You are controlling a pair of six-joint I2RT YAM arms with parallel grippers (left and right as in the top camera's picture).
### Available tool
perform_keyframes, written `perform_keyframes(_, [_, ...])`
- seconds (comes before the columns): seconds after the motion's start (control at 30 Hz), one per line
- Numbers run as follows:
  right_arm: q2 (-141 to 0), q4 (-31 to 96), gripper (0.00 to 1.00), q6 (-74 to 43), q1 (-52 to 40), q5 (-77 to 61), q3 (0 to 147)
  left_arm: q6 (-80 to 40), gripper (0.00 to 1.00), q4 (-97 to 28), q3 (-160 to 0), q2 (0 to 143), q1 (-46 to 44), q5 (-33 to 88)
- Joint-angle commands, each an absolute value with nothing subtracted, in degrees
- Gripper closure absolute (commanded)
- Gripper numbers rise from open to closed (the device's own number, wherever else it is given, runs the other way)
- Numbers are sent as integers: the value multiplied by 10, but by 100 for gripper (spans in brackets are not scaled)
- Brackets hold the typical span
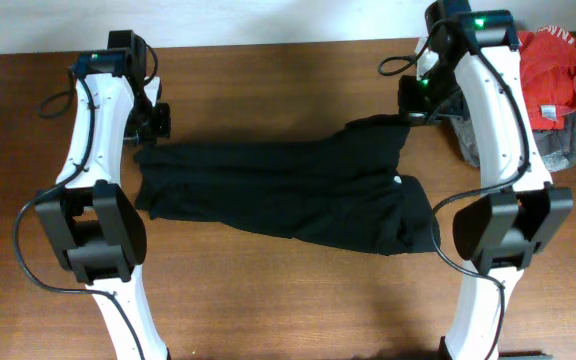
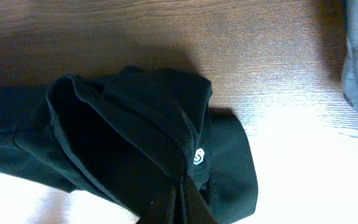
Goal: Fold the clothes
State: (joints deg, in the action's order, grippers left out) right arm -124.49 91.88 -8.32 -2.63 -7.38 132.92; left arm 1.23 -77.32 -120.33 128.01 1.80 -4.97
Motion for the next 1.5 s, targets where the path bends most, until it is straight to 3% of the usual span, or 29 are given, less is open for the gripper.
perform_keyframes(0.0, [-1174,933,96,-76,-21,-72,1340,9,99,-790,-1218,1282,20,-64])
perform_keyframes(0.47, [-1073,964,96,-80,-22,-59,1243,4,99,-823,-1218,1243,20,-44])
perform_keyframes(0.9, [-1058,731,96,-104,-21,-57,905,18,99,-832,-1188,1239,20,-74])
perform_keyframes(1.47, [-1058,681,96,-103,27,-58,831,17,99,-759,-1006,1239,21,-73])
